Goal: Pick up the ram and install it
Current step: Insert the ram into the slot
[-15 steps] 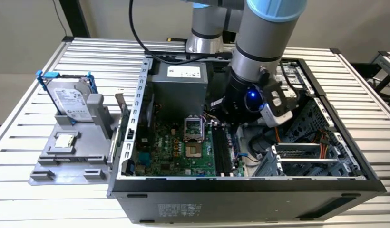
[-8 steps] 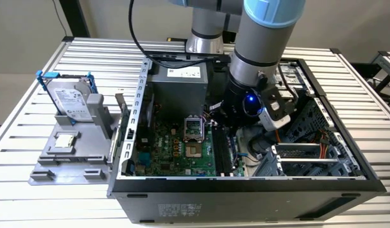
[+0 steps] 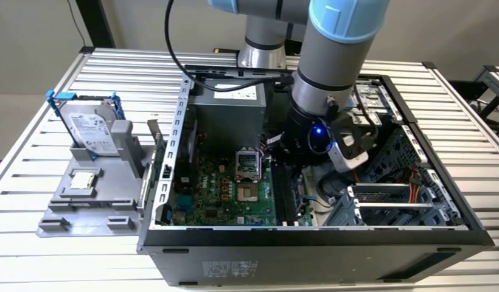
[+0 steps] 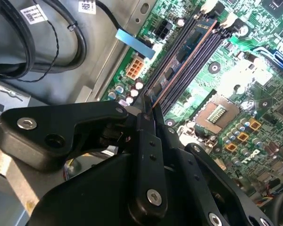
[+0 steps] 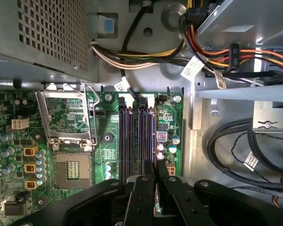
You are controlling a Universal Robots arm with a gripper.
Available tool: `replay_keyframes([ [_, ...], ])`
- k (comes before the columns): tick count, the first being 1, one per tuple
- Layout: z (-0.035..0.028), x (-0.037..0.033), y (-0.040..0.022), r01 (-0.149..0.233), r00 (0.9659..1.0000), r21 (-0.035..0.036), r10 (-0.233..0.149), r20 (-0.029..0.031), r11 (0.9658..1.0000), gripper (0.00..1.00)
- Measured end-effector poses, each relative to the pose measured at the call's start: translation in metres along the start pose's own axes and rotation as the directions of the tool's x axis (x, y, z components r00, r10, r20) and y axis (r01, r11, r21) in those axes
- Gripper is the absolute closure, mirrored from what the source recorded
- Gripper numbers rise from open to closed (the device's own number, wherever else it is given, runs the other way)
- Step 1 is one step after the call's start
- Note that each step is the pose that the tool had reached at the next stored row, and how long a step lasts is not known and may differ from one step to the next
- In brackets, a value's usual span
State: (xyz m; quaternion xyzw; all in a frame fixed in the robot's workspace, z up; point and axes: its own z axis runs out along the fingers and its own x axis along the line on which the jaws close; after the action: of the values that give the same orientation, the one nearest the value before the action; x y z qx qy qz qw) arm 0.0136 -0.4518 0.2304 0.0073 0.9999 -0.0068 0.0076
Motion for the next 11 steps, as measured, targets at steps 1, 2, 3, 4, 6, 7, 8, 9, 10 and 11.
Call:
replay_keyframes([
  [1, 0.0002, 0.0001, -0.0004, -0.002, 1.0, 0.0002, 0.002, -0.0001, 1.0, 1.0],
  [2, 0.0006, 0.0003, -0.0008, -0.004, 1.0, 0.0003, 0.004, -0.0001, 1.0, 1.0],
  [3, 0.0014, 0.0004, -0.0011, -0.006, 1.0, 0.0, 0.006, 0.0, 1.0, 1.0],
  [4, 0.0025, 0.0004, -0.0012, -0.007, 1.0, 0.0, 0.007, -0.0001, 1.0, 1.0],
  [6, 0.0038, 0.0005, -0.0015, -0.01, 1.0, 0.0002, 0.01, -0.0002, 1.0, 1.0],
  [7, 0.0045, 0.0006, -0.0016, -0.011, 0.9999, 0.0003, 0.011, -0.0002, 0.9999, 1.0],
  [8, 0.0051, 0.0009, -0.0018, -0.013, 0.9999, 0.0003, 0.013, -0.0002, 0.9999, 1.0],
  [9, 0.0057, 0.0011, -0.0021, -0.014, 0.9999, 0.0004, 0.014, -0.0002, 0.9999, 1.0],
  [10, 0.0065, 0.0011, -0.0021, -0.016, 0.9999, 0.0002, 0.016, -0.0002, 0.9999, 1.0],
  [11, 0.0074, 0.0011, -0.0021, -0.017, 0.9999, 0.0001, 0.017, -0.0002, 0.9999, 1.0],
])
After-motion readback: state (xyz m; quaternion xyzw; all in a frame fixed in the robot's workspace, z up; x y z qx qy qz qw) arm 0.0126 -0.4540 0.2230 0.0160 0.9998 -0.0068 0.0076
